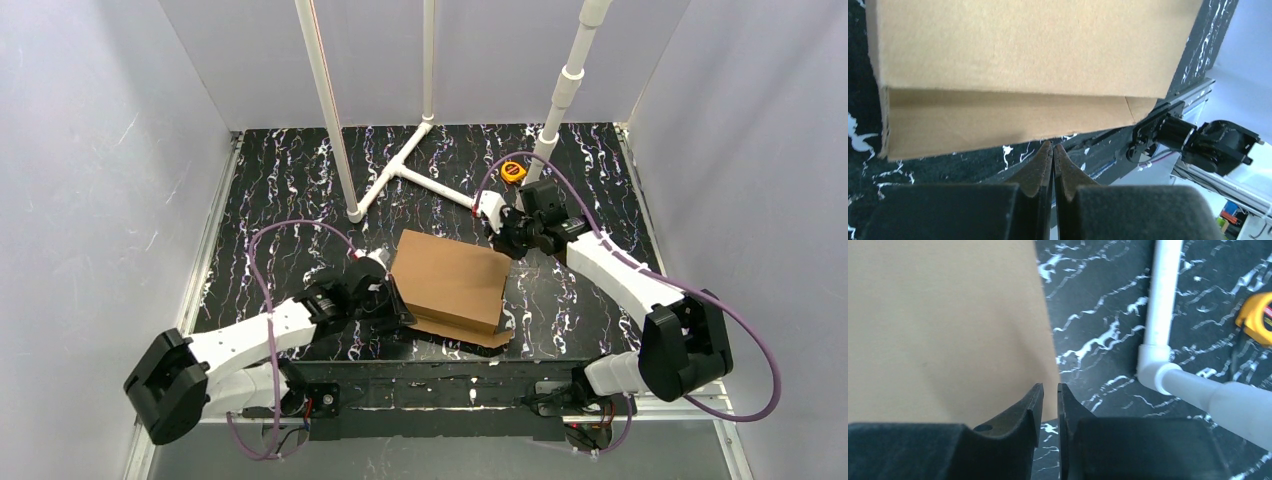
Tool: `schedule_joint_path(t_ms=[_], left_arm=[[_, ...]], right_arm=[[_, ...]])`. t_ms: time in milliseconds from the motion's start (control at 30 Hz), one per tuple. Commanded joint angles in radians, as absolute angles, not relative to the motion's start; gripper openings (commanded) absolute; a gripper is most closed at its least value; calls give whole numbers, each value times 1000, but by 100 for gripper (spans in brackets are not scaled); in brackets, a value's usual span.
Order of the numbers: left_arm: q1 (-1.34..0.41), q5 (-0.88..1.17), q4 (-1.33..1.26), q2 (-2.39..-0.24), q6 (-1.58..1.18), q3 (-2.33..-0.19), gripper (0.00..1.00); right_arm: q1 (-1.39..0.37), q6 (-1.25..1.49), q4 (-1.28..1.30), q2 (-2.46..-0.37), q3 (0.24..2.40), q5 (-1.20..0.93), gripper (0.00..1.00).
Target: Fold the paper box
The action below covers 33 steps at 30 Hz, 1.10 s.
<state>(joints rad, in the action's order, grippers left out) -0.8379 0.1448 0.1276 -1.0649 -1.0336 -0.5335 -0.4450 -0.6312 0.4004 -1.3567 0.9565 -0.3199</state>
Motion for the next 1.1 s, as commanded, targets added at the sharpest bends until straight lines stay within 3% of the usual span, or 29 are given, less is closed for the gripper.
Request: schedule_joint_path(t_ms=[0, 400, 667, 1067], left_arm=[[-855, 73, 84, -1147, -1039, -602, 0], [-854, -32, 90, -1241, -1008, -628, 0], [-813, -84, 135, -1274, -953, -689, 0], [-607, 75, 95, -1410, -791, -830, 0]], right_arm=[[-441, -609, 241, -1338, 928, -136, 24], [-440, -616, 243, -1432, 921, -34, 24], [-440, -644, 347, -1490, 956, -125, 22], [-441, -622, 401, -1497, 984, -254, 21]])
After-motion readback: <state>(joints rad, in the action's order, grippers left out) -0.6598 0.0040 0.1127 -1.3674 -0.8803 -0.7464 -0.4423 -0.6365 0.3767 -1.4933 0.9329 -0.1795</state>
